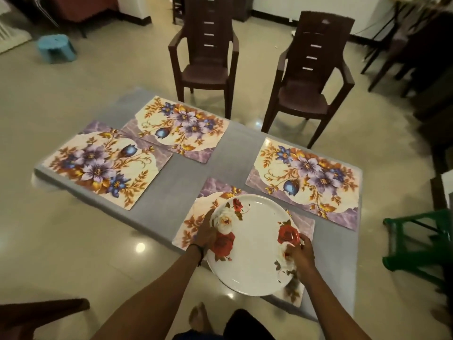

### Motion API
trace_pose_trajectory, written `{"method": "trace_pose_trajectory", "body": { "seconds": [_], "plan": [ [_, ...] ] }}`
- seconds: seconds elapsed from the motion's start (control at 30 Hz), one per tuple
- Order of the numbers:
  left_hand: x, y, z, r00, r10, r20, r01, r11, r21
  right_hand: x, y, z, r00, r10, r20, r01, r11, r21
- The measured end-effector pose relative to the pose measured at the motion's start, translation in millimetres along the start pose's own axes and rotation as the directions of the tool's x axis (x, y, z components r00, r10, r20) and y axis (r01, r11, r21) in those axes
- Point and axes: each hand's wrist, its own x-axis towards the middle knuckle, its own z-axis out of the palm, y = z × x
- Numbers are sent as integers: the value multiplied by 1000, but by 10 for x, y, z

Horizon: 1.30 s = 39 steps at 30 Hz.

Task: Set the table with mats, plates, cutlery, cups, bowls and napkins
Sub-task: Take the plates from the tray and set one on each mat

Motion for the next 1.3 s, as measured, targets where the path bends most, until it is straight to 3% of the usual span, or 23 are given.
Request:
{"method": "trace_pose_trajectory", "body": {
  "seconds": [0.33,0.77,0.93,1.07,1.13,1.2,1.3],
  "plan": [
    [424,76,-65,998,30,58,-36,995,94,-85,-31,104,995,30,-91,-19,993,119],
    [535,465,-262,992,113,56,-122,968,218,-51,-242,385,977,43,-208,-41,999,13],
    [801,43,-454,995,-97,13,92,971,221,-132,-369,511,966,90,-244,-103,994,-38],
    [566,545,-445,995,-87,53,66,949,308,-66,-417,460,965,90,-247,-131,979,-155],
    [564,680,-427,979,-204,9,177,869,461,-81,-423,422,973,91,-212,-132,973,-190],
    [637,699,-461,974,-224,16,176,803,570,-92,-417,389,975,88,-203,-136,962,-237],
    [729,632,-499,976,-215,14,168,797,581,-119,-365,401,968,110,-225,-170,949,-267]
  ]
}}
